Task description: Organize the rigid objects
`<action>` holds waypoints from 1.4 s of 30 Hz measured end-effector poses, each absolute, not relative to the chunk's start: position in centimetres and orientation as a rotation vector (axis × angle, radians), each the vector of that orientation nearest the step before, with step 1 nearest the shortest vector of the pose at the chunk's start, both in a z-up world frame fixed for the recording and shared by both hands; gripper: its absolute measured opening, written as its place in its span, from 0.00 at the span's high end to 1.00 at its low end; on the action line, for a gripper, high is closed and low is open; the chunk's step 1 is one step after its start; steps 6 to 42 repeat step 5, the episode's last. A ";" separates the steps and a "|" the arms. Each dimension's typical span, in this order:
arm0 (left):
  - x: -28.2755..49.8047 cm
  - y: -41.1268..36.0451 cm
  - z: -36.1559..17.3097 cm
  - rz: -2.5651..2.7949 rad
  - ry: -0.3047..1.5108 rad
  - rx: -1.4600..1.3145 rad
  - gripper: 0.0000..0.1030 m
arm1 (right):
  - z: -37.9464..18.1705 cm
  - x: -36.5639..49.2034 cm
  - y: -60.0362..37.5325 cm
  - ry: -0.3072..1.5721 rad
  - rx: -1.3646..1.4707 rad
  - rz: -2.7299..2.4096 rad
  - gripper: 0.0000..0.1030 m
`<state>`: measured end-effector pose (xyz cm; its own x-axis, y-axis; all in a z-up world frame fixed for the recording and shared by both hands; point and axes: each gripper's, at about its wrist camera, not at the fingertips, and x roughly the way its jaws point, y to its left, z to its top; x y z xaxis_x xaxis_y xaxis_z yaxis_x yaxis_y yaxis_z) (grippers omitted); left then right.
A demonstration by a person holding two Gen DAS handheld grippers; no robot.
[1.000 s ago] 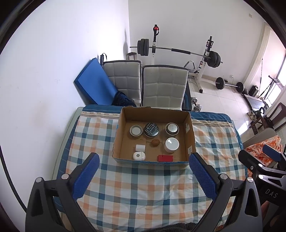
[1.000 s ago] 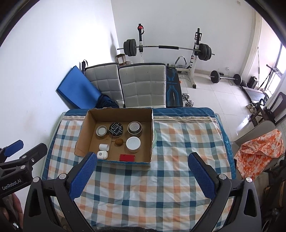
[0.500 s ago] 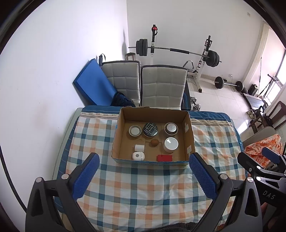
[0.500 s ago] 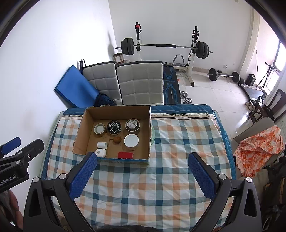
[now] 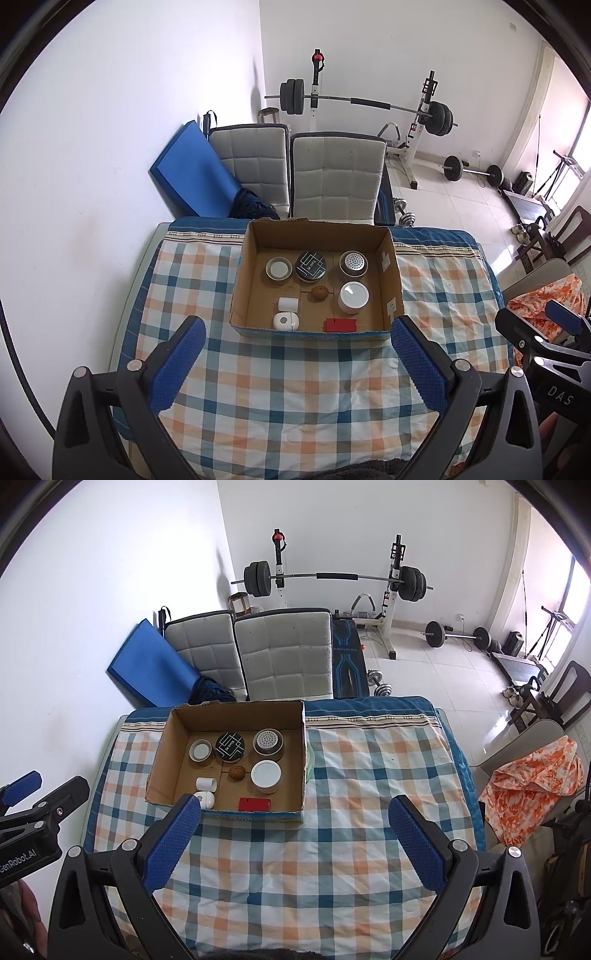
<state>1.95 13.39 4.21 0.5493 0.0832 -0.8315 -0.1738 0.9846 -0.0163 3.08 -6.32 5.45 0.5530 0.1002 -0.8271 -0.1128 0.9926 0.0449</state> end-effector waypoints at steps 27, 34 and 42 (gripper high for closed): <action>2.0 13.5 4.0 0.150 0.974 -0.099 0.00 | 5.3 3.1 -6.6 0.974 -0.009 0.114 0.00; 2.0 13.5 4.0 0.150 0.974 -0.099 0.00 | 5.3 3.1 -6.6 0.974 -0.009 0.114 0.00; 2.0 13.5 4.0 0.150 0.974 -0.099 0.00 | 5.3 3.1 -6.6 0.974 -0.009 0.114 0.00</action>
